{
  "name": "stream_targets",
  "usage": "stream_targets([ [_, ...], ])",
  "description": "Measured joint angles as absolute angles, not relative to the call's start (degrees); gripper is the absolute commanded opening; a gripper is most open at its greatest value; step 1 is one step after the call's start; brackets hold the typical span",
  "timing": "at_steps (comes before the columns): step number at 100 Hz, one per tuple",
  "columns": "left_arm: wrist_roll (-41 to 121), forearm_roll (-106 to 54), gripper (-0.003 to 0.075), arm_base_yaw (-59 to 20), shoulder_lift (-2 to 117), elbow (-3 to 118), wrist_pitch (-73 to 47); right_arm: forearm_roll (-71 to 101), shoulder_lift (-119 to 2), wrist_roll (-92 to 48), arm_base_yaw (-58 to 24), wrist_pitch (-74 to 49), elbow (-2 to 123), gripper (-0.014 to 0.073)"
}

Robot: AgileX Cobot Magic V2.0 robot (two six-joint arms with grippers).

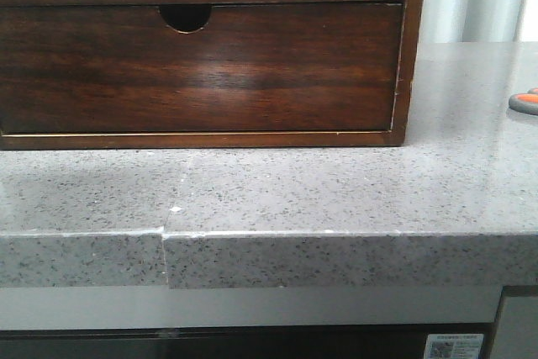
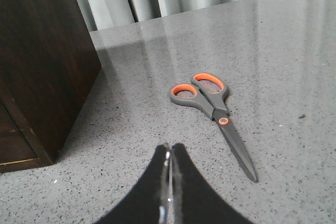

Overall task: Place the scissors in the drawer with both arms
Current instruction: 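Reach the left gripper to the white drawer handle, then grip the white handle with the left gripper and pull the drawer open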

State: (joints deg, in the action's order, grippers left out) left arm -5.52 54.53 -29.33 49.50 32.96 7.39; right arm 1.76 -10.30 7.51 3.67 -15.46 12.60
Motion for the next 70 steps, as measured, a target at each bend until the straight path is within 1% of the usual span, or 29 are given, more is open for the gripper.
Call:
stream_targets([
  [25,-5.06,63.37,0.0275,-30.55,55.82,36.77,8.05,1.76,-10.3,7.51,3.67,-15.46,12.6,-0.0062],
  [37,-5.06,70.7,0.0275,-30.55,57.51,37.94,8.04,1.76,-10.3,7.51,3.67,-15.46,12.6,-0.0062],
  [56,-5.06,79.19,0.0275,-30.55,59.88,39.61,6.14,1.76,-10.3,7.51,3.67,-15.46,12.6,-0.0062],
  [70,-5.06,82.17,0.0272,-30.55,61.36,40.32,4.19,1.76,-10.3,7.51,3.67,-15.46,12.6,-0.0062],
])
